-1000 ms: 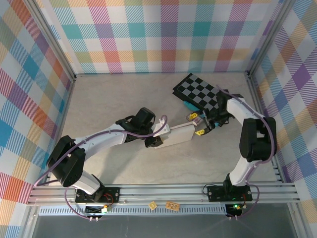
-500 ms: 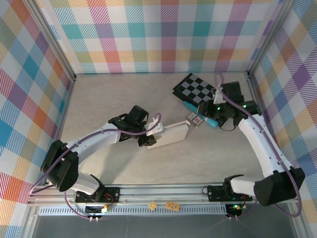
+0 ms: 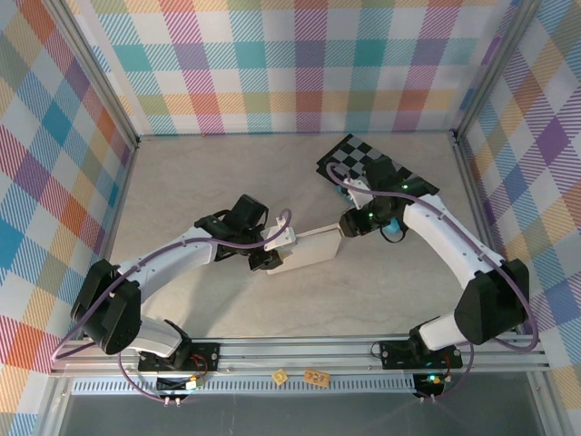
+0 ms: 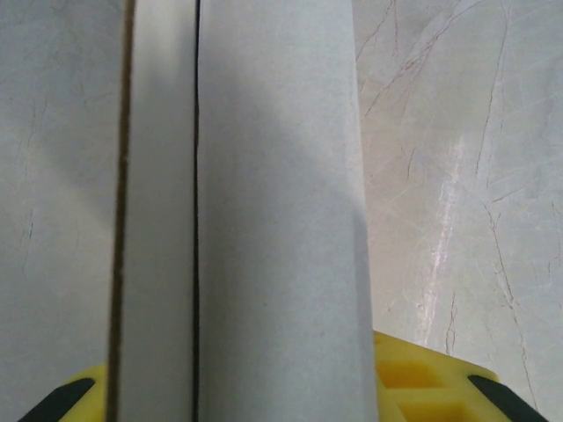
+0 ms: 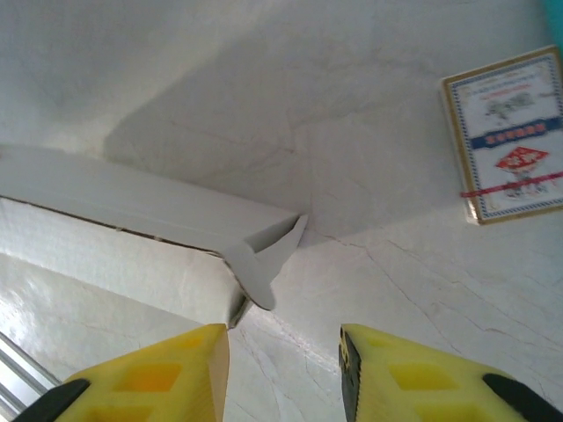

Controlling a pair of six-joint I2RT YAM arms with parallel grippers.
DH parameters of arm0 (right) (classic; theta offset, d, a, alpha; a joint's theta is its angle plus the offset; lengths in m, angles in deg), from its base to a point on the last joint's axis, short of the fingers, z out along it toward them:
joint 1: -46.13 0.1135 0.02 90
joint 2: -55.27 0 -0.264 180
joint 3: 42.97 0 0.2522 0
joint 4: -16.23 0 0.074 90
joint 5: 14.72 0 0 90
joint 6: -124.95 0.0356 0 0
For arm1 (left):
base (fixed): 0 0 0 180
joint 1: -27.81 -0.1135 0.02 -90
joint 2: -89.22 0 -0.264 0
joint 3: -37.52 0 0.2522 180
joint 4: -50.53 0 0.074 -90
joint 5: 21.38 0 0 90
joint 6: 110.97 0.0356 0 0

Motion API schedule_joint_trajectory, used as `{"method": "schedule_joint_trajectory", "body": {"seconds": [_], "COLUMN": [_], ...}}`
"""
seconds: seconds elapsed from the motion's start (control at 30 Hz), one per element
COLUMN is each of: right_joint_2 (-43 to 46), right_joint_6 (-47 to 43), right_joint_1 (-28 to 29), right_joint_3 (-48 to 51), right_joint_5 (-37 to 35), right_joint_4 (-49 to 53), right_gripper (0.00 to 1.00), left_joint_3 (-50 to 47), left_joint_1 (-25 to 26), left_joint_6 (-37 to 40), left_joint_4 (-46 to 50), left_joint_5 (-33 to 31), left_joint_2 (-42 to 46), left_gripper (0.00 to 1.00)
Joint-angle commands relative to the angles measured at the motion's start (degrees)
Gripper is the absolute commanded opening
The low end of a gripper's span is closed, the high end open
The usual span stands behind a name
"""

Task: Fold the paper box

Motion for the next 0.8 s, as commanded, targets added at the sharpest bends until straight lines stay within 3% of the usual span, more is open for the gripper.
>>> {"method": "schedule_joint_trajectory", "body": {"seconds": [0.0, 0.37, 0.77], "right_joint_2": [-1.7, -5.4, -6.0], "right_joint_6": [-4.8, -5.9, -5.6], "right_joint_1": [1.1, 3.5, 3.4], "right_joint_3": [-3.2, -5.3, -6.5], "right_joint_5": [-0.2, -3.3, -1.9], "right_joint_4": [1.6, 2.4, 2.5], "right_gripper": [0.37, 0.29, 0.22], "left_joint_3": [-0.9, -0.4, -0.3], "left_joint_1": [-0.7, -1.0, -1.3], "left_joint_6": [1.0, 0.9, 0.9], "left_joint_4": [1.4, 1.5, 1.5], "left_joint_5": [1.1, 1.3, 1.7], "left_joint_2": [0.8, 0.2, -0.1], "left_gripper": [0.34, 0.34, 0.34]}}
